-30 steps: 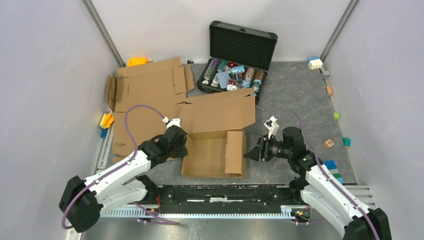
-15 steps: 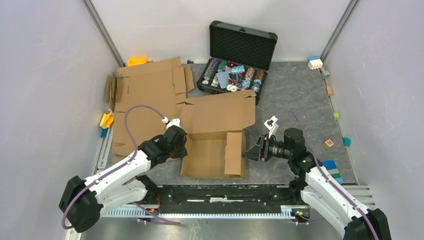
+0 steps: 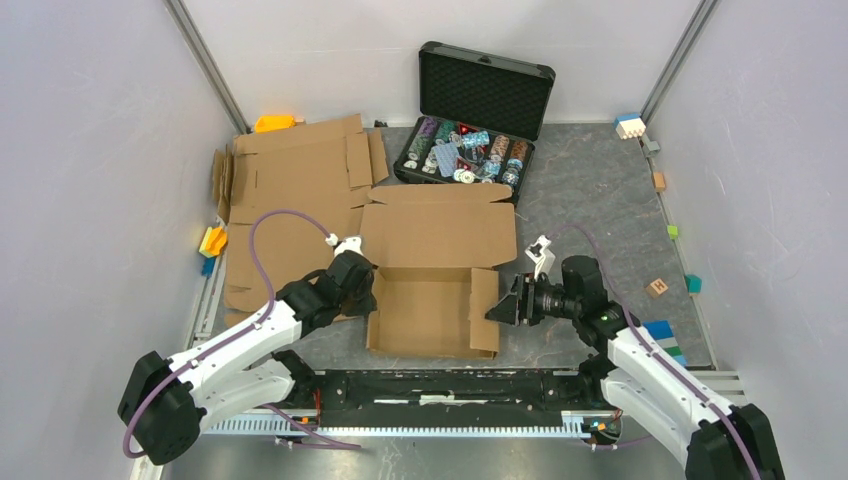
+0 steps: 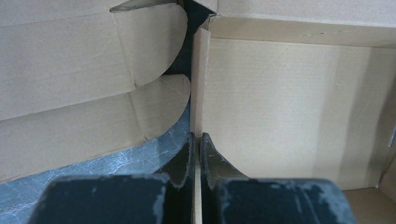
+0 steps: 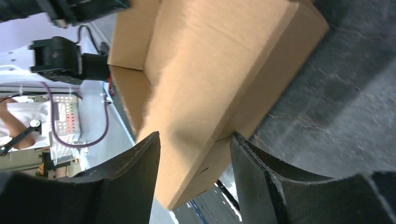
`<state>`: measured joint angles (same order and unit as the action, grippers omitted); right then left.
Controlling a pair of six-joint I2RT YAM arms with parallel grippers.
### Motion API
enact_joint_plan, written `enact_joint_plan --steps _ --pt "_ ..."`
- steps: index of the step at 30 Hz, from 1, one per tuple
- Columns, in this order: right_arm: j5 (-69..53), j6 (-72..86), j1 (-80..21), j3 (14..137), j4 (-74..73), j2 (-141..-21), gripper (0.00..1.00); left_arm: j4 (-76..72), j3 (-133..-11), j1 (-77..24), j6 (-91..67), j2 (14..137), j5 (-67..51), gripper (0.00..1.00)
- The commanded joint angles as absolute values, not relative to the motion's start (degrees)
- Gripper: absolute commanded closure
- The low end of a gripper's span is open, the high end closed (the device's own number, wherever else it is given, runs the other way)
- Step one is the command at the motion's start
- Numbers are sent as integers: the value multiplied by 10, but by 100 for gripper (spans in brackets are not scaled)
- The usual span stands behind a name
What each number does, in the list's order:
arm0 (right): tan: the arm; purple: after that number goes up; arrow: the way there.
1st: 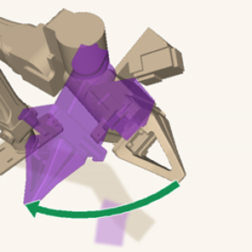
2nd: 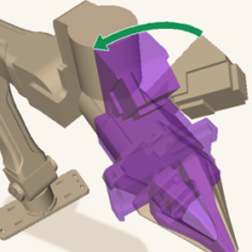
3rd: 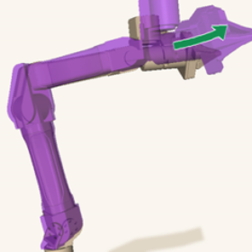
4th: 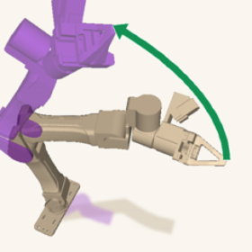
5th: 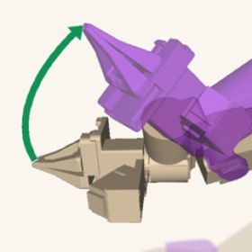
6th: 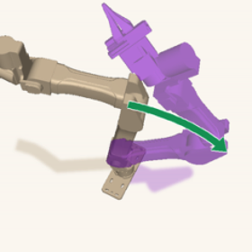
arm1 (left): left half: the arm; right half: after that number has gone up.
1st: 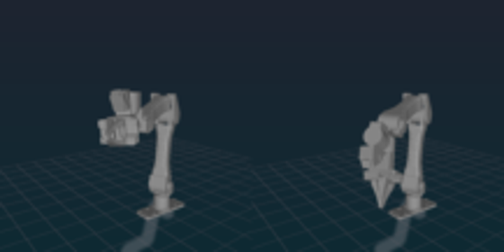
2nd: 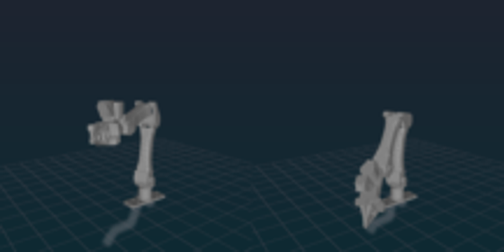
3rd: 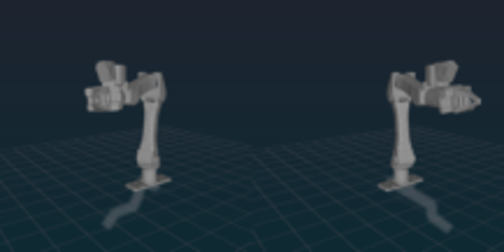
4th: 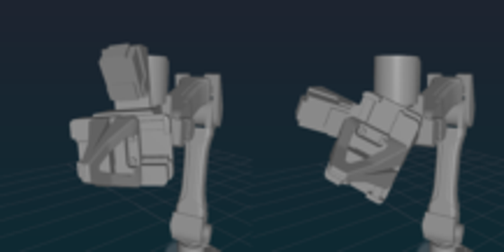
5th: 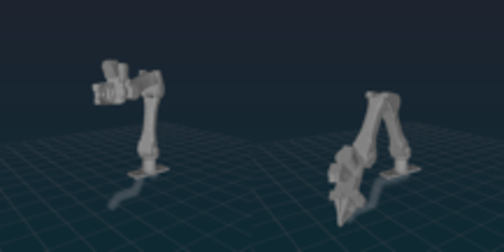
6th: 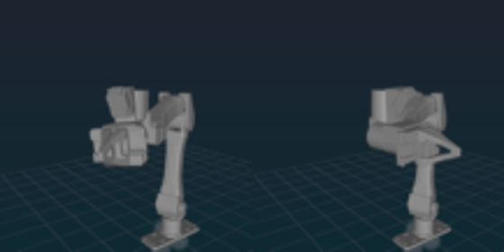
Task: Fold the paper box
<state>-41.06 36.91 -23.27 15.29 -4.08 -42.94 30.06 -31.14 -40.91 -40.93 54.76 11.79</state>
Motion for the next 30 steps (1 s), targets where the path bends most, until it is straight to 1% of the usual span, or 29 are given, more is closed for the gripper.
enact_joint_plan --steps 1,5,10,14,17,22,30 --pt "-346 305 -235 194 -128 -447 38 270 -323 -409 -439 544 125 98" --pt "-303 270 -236 229 -182 -464 38 265 -317 -409 -445 527 128 98" --pt "-289 272 -249 240 -183 -472 40 255 -314 -425 -462 520 132 98" --pt "-267 277 -277 251 -182 -489 39 245 -314 -456 -482 521 159 98" --pt "-245 283 -301 262 -184 -505 41 242 -319 -483 -502 524 190 98" --pt "-132 263 -329 304 -250 -532 44 238 -321 -520 -529 521 234 98" --pt "20 226 -359 362 -342 -576 42 230 -318 -563 -569 521 286 95"
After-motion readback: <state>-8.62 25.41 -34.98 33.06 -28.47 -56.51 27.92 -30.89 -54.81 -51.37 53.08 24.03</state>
